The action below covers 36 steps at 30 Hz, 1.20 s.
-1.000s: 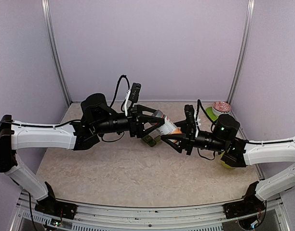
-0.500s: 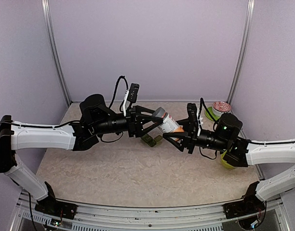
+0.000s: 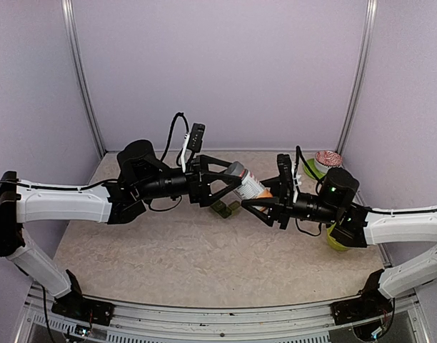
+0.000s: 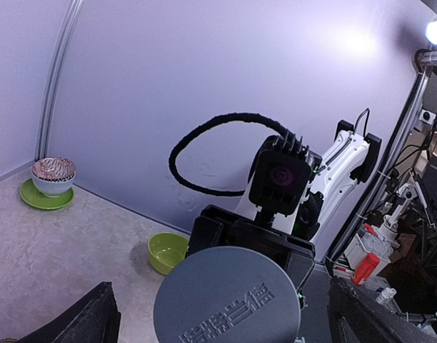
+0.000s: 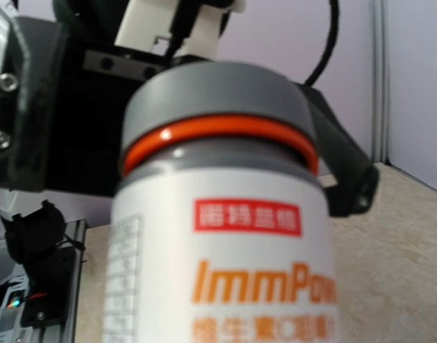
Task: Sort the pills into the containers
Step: Unscrew the lid of the pill bottle from the pill bottle.
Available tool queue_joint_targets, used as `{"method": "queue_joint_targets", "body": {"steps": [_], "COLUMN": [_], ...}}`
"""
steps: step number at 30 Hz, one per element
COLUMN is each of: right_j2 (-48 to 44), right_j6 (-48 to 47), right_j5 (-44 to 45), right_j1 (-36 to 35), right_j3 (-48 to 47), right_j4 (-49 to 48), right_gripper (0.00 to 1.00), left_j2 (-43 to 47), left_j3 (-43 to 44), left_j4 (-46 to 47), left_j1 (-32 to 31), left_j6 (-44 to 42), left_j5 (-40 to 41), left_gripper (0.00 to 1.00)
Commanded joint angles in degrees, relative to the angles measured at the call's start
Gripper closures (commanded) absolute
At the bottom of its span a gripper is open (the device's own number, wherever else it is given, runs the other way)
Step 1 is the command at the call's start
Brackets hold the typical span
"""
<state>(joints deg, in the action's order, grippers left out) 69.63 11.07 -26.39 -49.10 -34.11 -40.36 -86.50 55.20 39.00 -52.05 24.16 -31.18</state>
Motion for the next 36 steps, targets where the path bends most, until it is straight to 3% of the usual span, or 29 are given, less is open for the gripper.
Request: {"method": "queue_joint_targets", "body": {"steps": [1, 18, 27, 36], "right_j2": [1.4, 5.2, 3.1, 1.6], "right_j6": [1.2, 3.1, 1.9, 1.2], "right_j5": [-3.1, -1.7, 1.9, 2.7], "right_j1": [0.3, -0.9, -0.8, -0.4], "right_j3": [-0.9, -1.3, -0.3, 0.0], "right_j4": [-4.0, -7.0, -5.2, -4.1], "right_gripper": [0.96, 0.95, 0.95, 0.95], "left_j2": [1.9, -0.4, -0.1, 0.3], "left_j3": [-0.6, 1.3, 0.3, -0.4], "left_j4": [1.8, 1.6, 1.9, 2.0], "left_j1": [0.5, -0.9, -0.9, -0.7], "left_j6": [-0.2, -0.7, -0.5, -0.2], "left_j5": [0.6, -1.9, -2.0, -1.6], "left_gripper": [0.01, 0.02, 0.20, 0.22]}}
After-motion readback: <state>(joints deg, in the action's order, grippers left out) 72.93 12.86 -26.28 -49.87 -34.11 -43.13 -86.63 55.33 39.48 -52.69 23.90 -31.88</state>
